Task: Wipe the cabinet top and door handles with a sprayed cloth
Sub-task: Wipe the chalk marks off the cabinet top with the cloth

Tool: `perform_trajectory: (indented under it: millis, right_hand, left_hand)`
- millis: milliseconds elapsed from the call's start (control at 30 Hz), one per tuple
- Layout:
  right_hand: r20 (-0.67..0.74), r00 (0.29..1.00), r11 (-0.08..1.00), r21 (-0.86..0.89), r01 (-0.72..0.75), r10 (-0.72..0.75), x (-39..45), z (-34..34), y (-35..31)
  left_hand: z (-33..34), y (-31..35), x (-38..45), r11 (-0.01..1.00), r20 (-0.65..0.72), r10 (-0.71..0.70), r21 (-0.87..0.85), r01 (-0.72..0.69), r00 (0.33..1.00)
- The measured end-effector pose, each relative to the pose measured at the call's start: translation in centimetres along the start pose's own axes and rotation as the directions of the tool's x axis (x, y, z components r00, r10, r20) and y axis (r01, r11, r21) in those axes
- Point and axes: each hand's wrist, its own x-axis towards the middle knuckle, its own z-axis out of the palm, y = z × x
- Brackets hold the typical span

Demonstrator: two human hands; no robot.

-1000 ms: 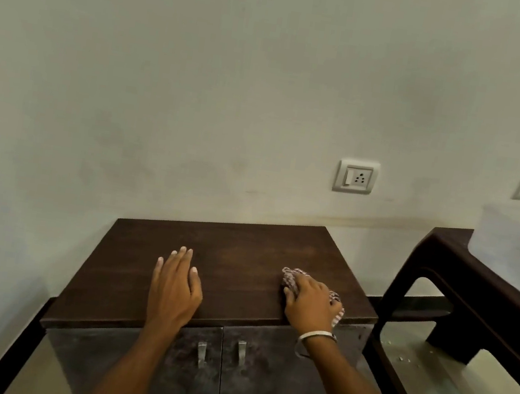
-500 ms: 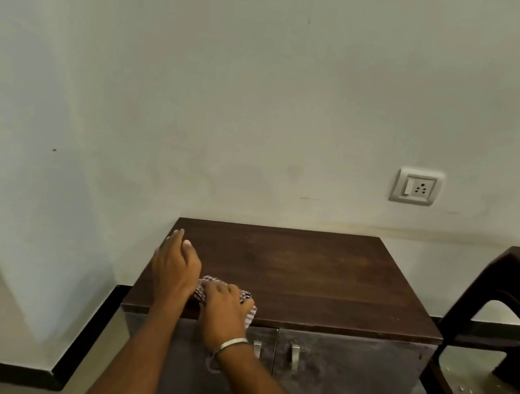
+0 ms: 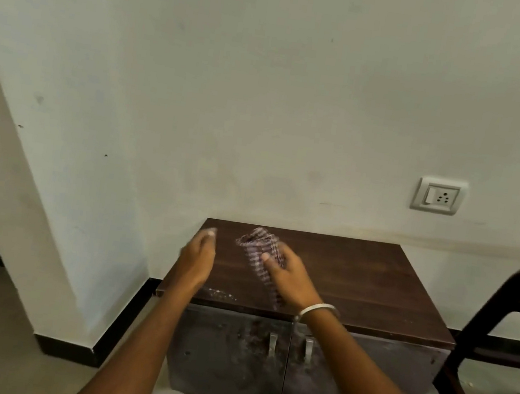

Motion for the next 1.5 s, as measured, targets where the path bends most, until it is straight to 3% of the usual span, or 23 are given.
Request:
perform_trajectory:
  millis: [67,133,200,300,367,467,567,667,767,867,1233,1500]
  right_hand:
    - [-0.047,0.998,0.991,0.126,-0.035,0.041,-0.8,-2.7,-0.8]
    - [-0.066,0.994,0.967,0.244,-0.065,0.084,-1.7,-5.1,-1.5]
    - [-0.101,0.99,0.959,0.276,-0.063,0.094,-2.7,-6.9,-2.0]
    - [-0.219,0.971,0.988,0.14,-0.066,0.096,-3.4,-8.6,-1.7]
    - [-0.319,0.942,0.989,-0.069,-0.127,0.099,-3.3,-9.4,-0.7]
    - [-0.371,0.922,0.913,-0.327,-0.245,0.114,-2.9,-9.3,1.6]
    - [-0.364,0.911,0.784,-0.502,-0.366,0.192,-2.5,-7.4,4.0]
    - [-0.348,0.921,0.689,-0.625,-0.366,0.174,-2.0,-4.1,6.3]
    - [-0.317,0.943,0.695,-0.657,-0.293,0.098,-1.1,-0.1,6.9]
    - [-0.236,0.969,0.723,-0.658,-0.212,0.07,-0.2,4.1,6.8]
    - [0.012,1.0,0.796,-0.605,0.02,-0.016,0.9,18.1,4.0]
    - [0.258,0.964,0.809,-0.55,0.208,-0.073,1.3,21.3,2.4]
  left_hand:
    - [1.6,1.2,-1.0,0.98,0.258,-0.033,-0.181,0.081,0.966]
    - [3.7,2.8,-2.4,0.936,0.465,-0.024,-0.3,0.184,0.885]
    - [6.1,4.5,-3.9,0.905,0.567,0.0,-0.35,0.241,0.824]
    - [9.1,5.2,-5.3,0.949,0.586,-0.007,-0.25,0.189,0.81]
    - [9.6,4.1,-5.2,0.998,0.558,-0.001,-0.051,0.035,0.83]
    - [8.0,1.3,-3.9,0.963,0.434,0.031,0.227,-0.143,0.9]
    - [5.2,-1.6,-1.9,0.908,0.179,0.076,0.393,-0.142,0.981]
    - [2.3,-4.1,-1.0,0.837,-0.022,0.057,0.546,-0.035,0.998]
    - [-0.1,-5.7,-0.6,0.82,-0.151,0.074,0.572,0.026,0.986]
    - [-1.9,-6.8,-0.2,0.82,-0.196,0.06,0.569,0.064,0.979]
    - [-6.4,-9.4,-0.1,0.807,-0.236,0.026,0.578,0.119,0.971]
    - [-9.4,-10.4,-1.0,0.817,-0.298,-0.02,0.545,0.187,0.954]
